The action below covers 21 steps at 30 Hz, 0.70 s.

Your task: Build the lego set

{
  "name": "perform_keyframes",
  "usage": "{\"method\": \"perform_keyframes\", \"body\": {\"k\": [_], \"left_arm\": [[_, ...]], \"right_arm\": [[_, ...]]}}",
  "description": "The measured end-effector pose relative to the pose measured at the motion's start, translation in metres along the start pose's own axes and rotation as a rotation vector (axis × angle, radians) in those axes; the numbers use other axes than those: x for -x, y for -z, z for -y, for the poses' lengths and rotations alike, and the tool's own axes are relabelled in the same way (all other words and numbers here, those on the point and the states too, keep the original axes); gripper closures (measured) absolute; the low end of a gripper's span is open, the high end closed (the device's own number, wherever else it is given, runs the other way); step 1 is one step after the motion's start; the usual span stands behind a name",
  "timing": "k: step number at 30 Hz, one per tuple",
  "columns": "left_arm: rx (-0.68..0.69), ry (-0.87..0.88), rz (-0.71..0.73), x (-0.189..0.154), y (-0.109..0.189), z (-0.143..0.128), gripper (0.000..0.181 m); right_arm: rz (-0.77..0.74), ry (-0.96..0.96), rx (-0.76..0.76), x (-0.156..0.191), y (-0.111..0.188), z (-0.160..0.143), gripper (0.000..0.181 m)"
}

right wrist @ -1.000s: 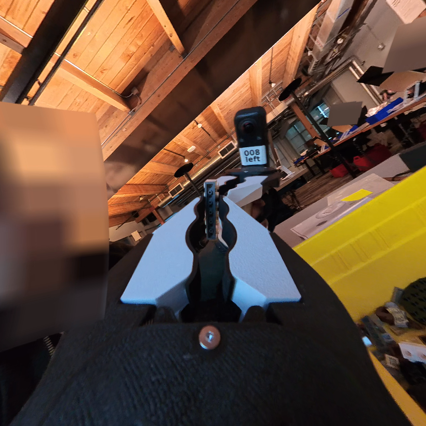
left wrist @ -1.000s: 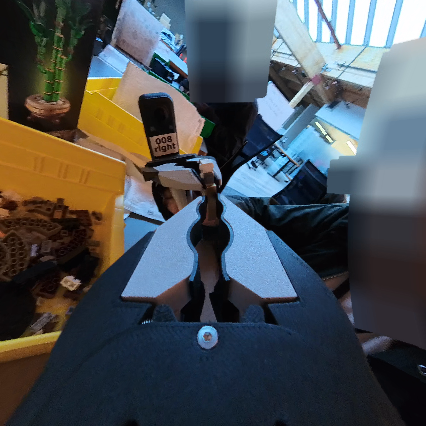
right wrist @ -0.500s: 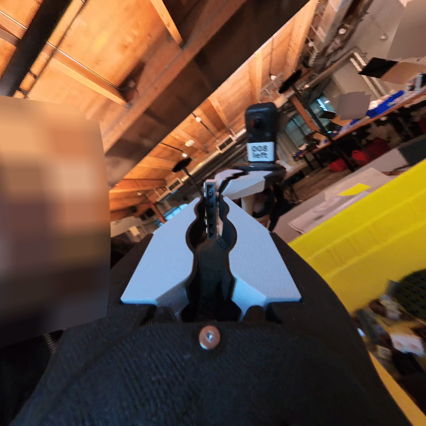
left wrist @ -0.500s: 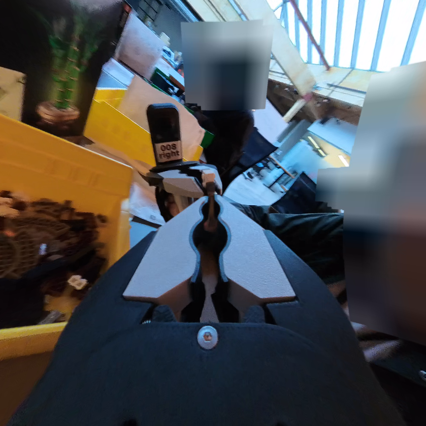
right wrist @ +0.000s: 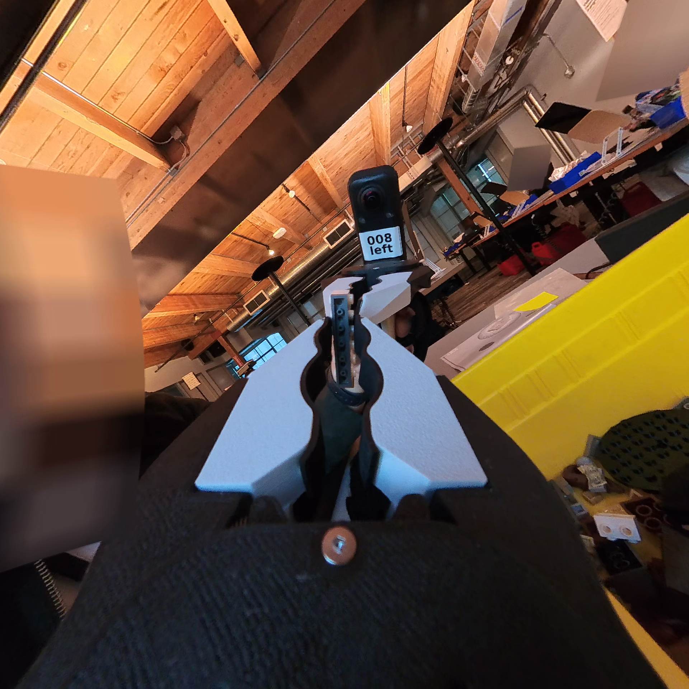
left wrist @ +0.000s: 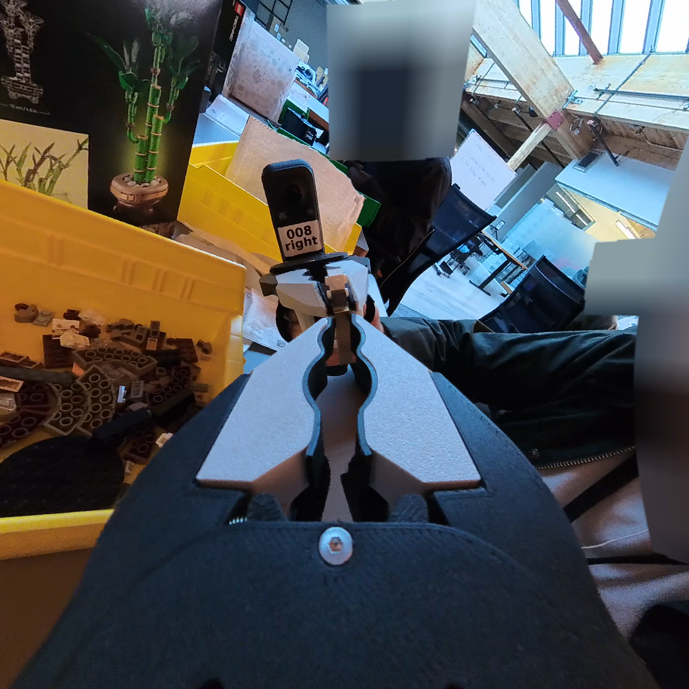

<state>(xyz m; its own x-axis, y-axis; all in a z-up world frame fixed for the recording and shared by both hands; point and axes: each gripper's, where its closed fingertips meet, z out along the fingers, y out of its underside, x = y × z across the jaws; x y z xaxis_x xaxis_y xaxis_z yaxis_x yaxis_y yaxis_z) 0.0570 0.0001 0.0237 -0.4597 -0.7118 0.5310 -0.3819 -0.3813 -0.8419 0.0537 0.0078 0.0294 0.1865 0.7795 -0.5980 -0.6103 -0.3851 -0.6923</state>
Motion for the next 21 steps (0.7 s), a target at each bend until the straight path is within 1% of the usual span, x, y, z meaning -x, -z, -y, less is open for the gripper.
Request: {"method": "perform_keyframes", "body": {"k": [3, 7, 19, 21], "left_arm": [[0.002, 0.020, 0.008, 0.0038, -0.0011, -0.0013, 0.176], [-0.012, 0.055, -0.026, 0.0030, -0.0013, -0.0010, 0.176], [0.002, 0.080, -0.053, 0.0062, -0.0018, -0.0058, 0.173], [0.002, 0.086, -0.063, 0.0055, -0.0018, -0.0060, 0.175]], "right_arm": [[-0.022, 0.006, 0.005, -0.0042, 0.0021, 0.0000, 0.173], [-0.015, 0.000, -0.001, -0.0033, 0.0019, 0.0001, 0.173], [-0.024, -0.002, 0.009, -0.0067, 0.0015, -0.0028, 0.172], [-0.024, -0.006, 0.007, -0.0069, 0.0015, -0.0028, 0.173]]}}
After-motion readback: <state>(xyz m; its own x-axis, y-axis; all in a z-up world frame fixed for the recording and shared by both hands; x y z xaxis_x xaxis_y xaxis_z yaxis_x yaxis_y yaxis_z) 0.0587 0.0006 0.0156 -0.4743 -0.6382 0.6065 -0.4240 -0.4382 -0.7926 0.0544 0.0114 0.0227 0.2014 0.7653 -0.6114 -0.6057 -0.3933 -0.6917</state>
